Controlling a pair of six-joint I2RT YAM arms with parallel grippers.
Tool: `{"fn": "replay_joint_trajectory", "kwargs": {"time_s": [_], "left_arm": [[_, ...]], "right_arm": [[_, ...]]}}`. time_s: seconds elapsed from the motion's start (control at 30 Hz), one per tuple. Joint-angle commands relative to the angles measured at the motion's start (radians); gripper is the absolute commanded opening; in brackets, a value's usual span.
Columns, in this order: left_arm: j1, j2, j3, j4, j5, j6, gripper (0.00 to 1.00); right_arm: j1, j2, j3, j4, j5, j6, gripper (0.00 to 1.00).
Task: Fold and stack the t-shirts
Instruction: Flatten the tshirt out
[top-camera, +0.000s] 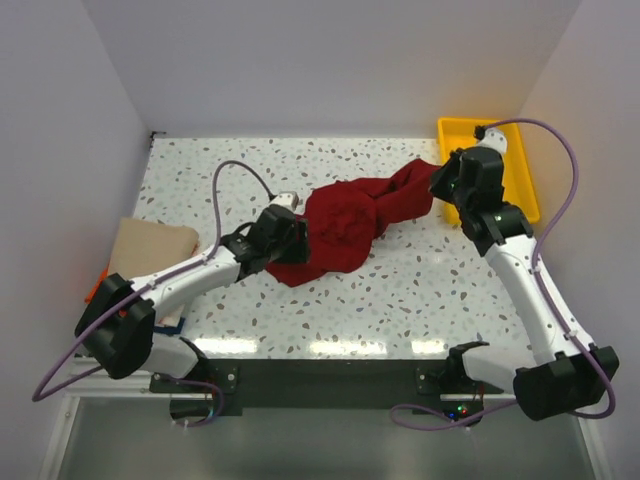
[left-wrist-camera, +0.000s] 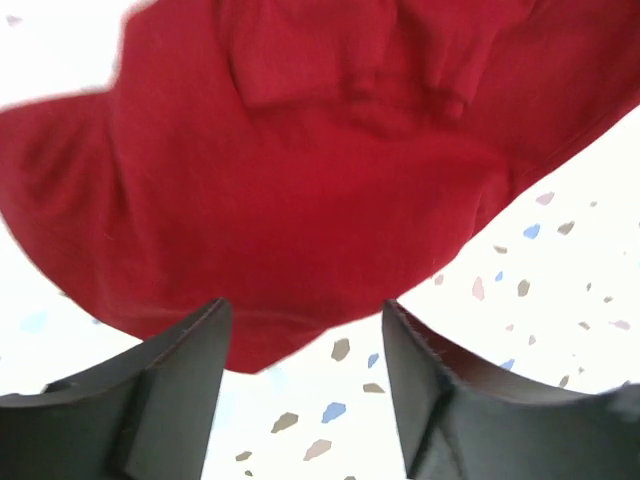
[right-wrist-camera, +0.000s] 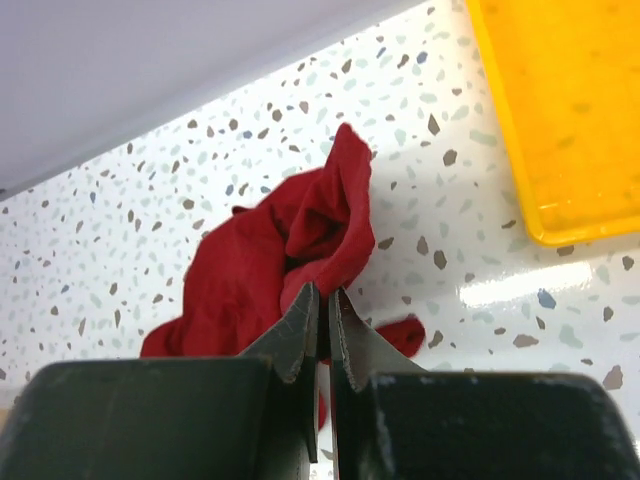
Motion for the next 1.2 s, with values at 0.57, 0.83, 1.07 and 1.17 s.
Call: {"fn": "replay_joint_trajectory", "kwargs": {"time_s": [0.57,0.83,1.07,1.17], "left_arm": [[-0.128,0.274,0.051,0.101,-0.084,0.037,0.40],[-0.125,0.172,0.105,0.046,-0.110,0.048,0.00],[-0.097,-0.023,0.160,-0.055,-0.119,0.039,0.00],[-0.090,-0.128,0.213,-0.097,-0.128,0.036,0.00]], "right_arm": [[-0.004,0.108,0.395,-0.168,0.042,-0.103,0.00],[-0.010,0.117,0.432,-0.191,0.068,-0.128,0.00],[-0.022,0.117,0.475,-0.226,0.095,-0.145,0.00],[-0.025,0.097,0.493,-0.239,0.104,-0.151,0.00]]}}
